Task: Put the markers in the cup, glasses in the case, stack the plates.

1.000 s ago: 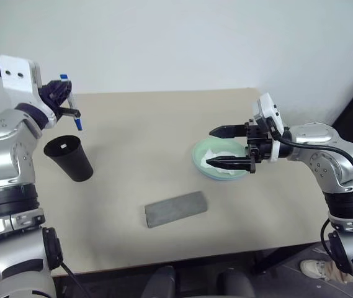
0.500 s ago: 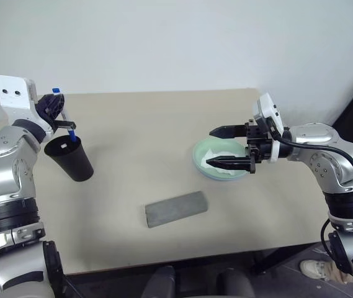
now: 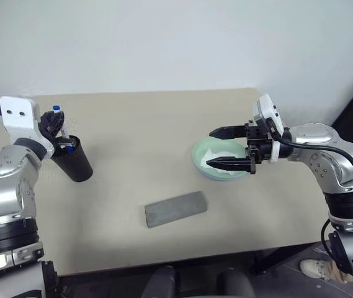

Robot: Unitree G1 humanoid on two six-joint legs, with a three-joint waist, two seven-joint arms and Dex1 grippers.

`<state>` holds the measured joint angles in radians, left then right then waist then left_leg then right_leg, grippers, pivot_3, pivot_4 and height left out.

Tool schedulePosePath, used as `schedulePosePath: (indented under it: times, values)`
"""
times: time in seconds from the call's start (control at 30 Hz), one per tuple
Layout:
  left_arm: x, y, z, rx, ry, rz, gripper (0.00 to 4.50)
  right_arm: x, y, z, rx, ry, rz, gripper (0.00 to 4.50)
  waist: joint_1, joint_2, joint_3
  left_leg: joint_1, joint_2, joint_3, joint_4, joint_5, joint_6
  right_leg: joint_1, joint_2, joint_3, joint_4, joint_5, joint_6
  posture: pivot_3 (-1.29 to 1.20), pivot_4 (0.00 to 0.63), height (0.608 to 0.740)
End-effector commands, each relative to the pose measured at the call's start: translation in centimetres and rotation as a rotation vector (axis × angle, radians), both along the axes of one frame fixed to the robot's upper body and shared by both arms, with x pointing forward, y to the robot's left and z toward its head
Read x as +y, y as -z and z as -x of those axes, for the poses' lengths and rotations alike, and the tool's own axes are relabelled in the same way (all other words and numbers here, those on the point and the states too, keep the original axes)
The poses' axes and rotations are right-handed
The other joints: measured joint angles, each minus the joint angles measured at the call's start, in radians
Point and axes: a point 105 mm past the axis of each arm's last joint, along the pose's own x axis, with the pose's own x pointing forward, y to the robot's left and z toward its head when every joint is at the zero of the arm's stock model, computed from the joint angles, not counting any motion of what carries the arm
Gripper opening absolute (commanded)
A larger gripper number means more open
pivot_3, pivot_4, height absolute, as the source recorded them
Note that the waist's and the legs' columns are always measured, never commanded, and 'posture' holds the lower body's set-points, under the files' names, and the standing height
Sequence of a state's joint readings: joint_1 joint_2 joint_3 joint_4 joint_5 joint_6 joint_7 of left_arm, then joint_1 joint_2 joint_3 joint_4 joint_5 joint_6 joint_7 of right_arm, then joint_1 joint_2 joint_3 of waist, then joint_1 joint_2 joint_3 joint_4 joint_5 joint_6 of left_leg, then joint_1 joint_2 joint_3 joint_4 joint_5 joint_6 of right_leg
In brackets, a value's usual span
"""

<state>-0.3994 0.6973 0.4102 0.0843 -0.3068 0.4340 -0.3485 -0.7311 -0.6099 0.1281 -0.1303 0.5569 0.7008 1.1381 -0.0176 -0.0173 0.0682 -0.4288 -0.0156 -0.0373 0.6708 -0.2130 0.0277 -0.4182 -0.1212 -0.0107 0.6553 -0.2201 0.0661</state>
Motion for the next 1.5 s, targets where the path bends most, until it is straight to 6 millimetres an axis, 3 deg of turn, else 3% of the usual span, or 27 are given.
schedulePosePath:
  times: [0.03,0.97,1.2,1.4,1.5]
  values:
    - [0.4,-1.7,0.5,-0.074,-0.016,-0.035,0.18,-0.1,-1.1,0.2,-0.042,-0.01,-0.014,4.5,0.0,0.0,0.0,0.0,0.0,0.0,0.0,0.0,0.0,0.0,0.0,0.0,0.0,0.0,0.0,0.0,0.0,0.704]
    - [0.9,2.0,0.8,-0.04,-0.016,-0.026,0.18,-0.1,-1.3,0.2,-0.046,-0.006,-0.022,4.5,-0.001,0.0,0.0,0.0,0.0,0.001,-0.002,0.0,0.0,-0.002,0.0,0.0,0.0,0.0,-0.001,0.0,0.0,0.704]
    - [1.0,2.5,0.9,-0.018,-0.009,-0.018,2.37,-0.4,-1.1,0.1,-0.045,0.001,-0.012,4.5,-0.001,0.0,0.0,0.0,0.001,0.001,-0.002,0.0,0.0,-0.002,0.0,0.0,0.0,0.0,-0.001,0.0,0.0,0.704]
    - [0.9,1.6,1.0,-0.05,-0.002,-0.02,4.47,-0.4,-1.1,0.1,-0.047,0.004,-0.011,4.5,-0.001,0.0,0.0,0.0,0.001,0.001,-0.002,0.0,0.0,-0.002,0.0,0.0,0.0,0.0,-0.001,0.0,0.0,0.704]
    - [1.1,0.5,1.1,-0.069,-0.001,-0.024,4.47,-0.4,-1.1,0.0,-0.048,0.007,-0.012,4.5,-0.001,0.0,0.0,0.0,0.001,0.001,-0.002,0.0,0.0,-0.002,0.0,0.0,-0.001,0.0,-0.001,0.0,0.0,0.704]
